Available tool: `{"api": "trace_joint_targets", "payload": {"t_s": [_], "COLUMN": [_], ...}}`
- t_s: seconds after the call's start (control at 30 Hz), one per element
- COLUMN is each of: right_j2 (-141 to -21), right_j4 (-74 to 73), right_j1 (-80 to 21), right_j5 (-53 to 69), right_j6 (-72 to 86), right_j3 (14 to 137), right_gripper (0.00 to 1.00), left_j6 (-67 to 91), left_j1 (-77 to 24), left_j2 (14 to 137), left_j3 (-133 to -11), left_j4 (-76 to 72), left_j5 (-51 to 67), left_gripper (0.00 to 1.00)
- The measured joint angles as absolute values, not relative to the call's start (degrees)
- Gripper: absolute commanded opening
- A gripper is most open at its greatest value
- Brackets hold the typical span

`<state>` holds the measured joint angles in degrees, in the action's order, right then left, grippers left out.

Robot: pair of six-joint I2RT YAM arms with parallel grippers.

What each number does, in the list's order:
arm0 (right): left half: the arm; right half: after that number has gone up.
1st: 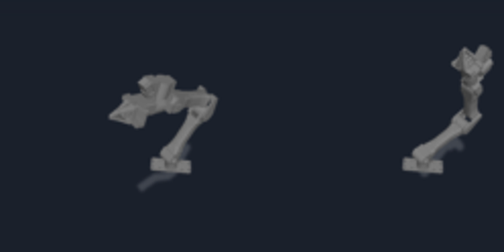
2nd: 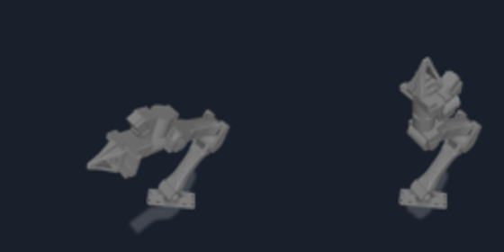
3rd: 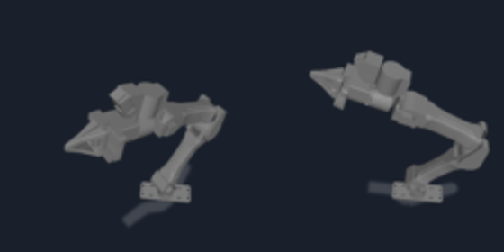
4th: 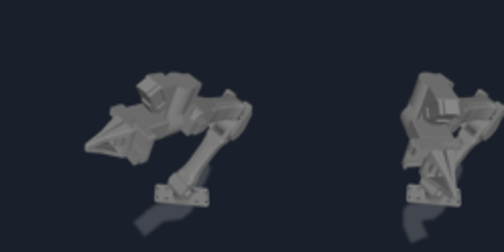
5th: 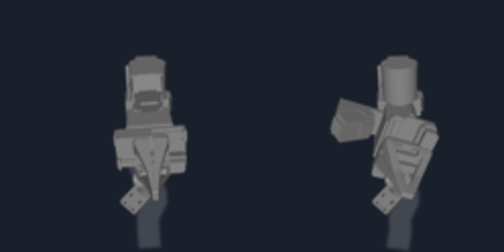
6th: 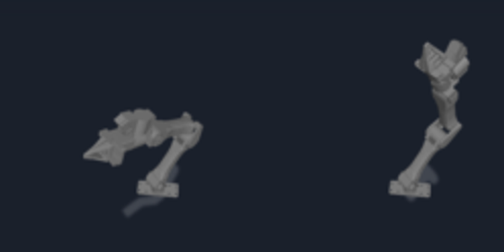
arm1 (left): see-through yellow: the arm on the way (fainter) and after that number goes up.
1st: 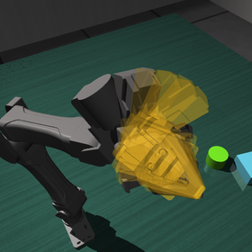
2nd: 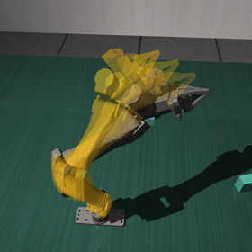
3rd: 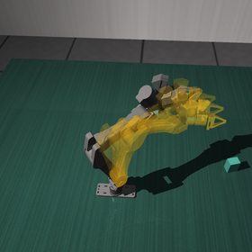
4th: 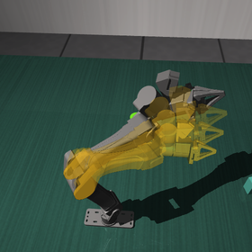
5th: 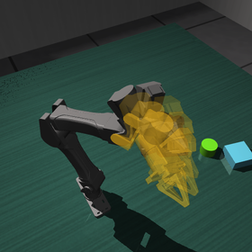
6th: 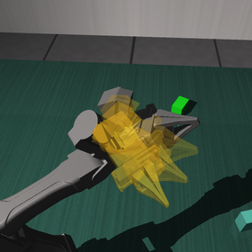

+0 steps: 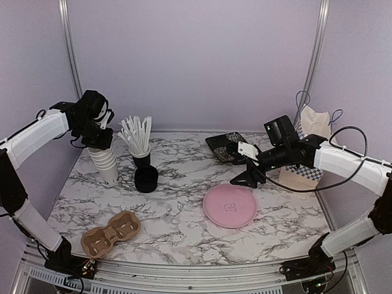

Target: Pack the takeout coffee

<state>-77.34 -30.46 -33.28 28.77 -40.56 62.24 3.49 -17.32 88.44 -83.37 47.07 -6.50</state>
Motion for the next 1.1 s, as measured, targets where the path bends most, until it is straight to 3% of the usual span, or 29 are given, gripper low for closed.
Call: {"api": "trace_joint_targets", "payload": {"t_s": [0.17,0.37,1.1], "right_j2": [-76.93,-76.86,-77.97], "right_j4": [-30.44,-30.02,-30.26], "right_j1": [-33.28,-33.28,-33.28], "right_j5": [28.10,27.97,29.76], "right_j6": [-40.53,-40.56,-40.34], "right_j3": [61.63,61.60,63.09], "right_gripper": [0.72,0.72,0.67], "left_j6": [3.55,3.51,6.26], "left_j1": [-17.32,-17.32,-24.03], "left_j2": [88.82,88.82,86.63], "left_j3": [-83.37,-83.37,-93.19], "left_j4": [47.07,47.07,55.72], "left_j5": [-6.55,-6.55,-22.81], "left_gripper": [0.12,0.00,0.00]}}
